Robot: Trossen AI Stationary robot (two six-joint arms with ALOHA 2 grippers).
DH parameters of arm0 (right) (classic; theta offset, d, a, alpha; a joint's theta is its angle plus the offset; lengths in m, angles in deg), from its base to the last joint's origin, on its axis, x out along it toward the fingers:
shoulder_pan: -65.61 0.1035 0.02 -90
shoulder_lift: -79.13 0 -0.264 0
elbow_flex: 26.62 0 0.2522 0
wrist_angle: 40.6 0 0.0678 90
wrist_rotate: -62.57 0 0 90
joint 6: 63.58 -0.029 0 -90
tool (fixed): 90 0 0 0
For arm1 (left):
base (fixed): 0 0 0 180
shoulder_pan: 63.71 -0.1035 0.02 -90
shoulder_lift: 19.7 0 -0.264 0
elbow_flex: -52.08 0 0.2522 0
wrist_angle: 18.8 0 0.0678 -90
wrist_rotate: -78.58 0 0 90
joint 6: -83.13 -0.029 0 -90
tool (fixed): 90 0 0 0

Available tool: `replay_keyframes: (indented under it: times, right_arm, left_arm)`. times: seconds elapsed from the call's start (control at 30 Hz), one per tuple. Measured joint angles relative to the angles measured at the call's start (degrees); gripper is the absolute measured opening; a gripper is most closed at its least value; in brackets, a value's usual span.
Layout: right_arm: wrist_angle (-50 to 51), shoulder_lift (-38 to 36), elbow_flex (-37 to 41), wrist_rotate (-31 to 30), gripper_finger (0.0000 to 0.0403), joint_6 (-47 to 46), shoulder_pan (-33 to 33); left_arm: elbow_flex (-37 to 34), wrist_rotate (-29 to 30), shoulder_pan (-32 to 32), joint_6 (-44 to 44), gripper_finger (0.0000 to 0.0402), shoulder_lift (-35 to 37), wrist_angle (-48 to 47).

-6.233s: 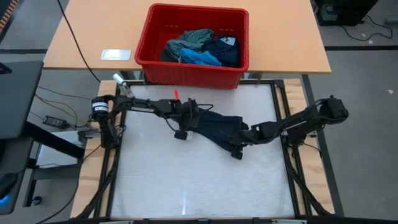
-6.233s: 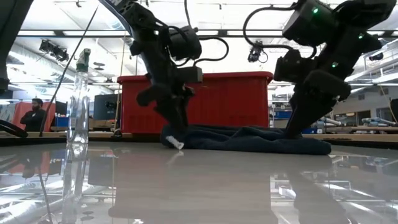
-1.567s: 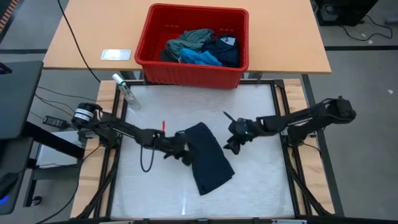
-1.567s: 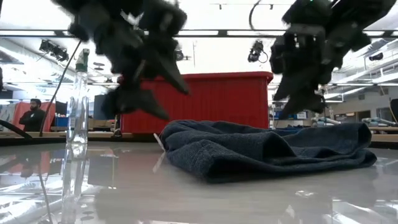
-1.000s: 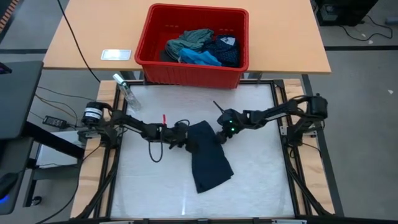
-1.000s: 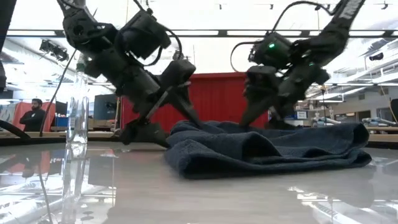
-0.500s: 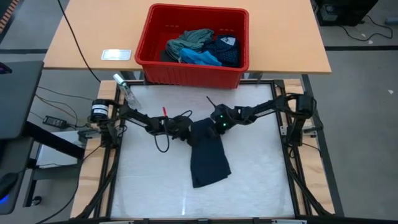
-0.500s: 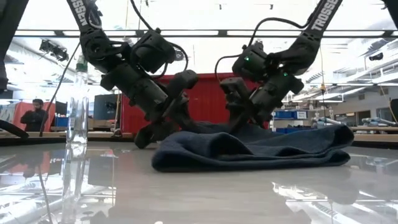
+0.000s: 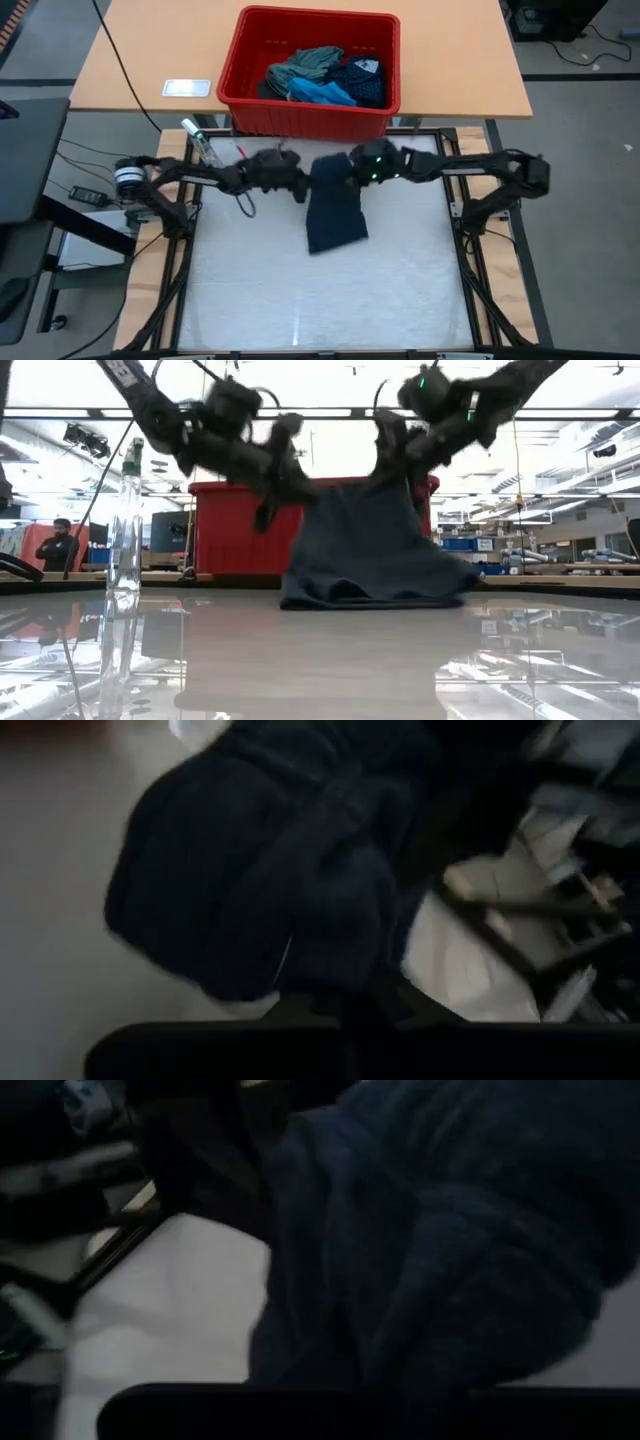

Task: Fold laundry
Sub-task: Fold the dark blue shorts

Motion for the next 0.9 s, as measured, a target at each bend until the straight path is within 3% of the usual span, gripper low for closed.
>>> replay_keyframes:
  times: [0.13, 0.3, 0.5, 0.73, 0.9]
  right_arm:
    - [6.3, -5.5, -4.3, -6.8, 0.001, 8.5, 1.6]
    - [9.9, -7.1, -5.2, -11.6, 0.001, 11.0, 5.7]
    - [11.4, 1.6, -2.7, -15.3, 0.001, 7.1, 16.5]
    - [9.4, 7.5, 0.3, -16.7, 0.001, -8.3, 30.1]
    - [8.1, 8.0, 0.3, -17.3, 0.0009, -13.5, 33.4]
  left_arm:
    - [0.1, -0.3, -0.4, -7.4, 0.0002, 8.2, 1.6]
    - [1.6, 0.0, 3.2, -12.5, 0.0001, 12.1, -6.0]
    - [1.6, 5.5, 15.0, -12.6, 0.0001, 5.9, -17.1]
    - [1.7, 7.5, 26.4, -1.4, 0.0005, -4.1, -15.5]
    - [1.7, 8.1, 28.4, 4.3, 0.0007, -4.3, -13.9]
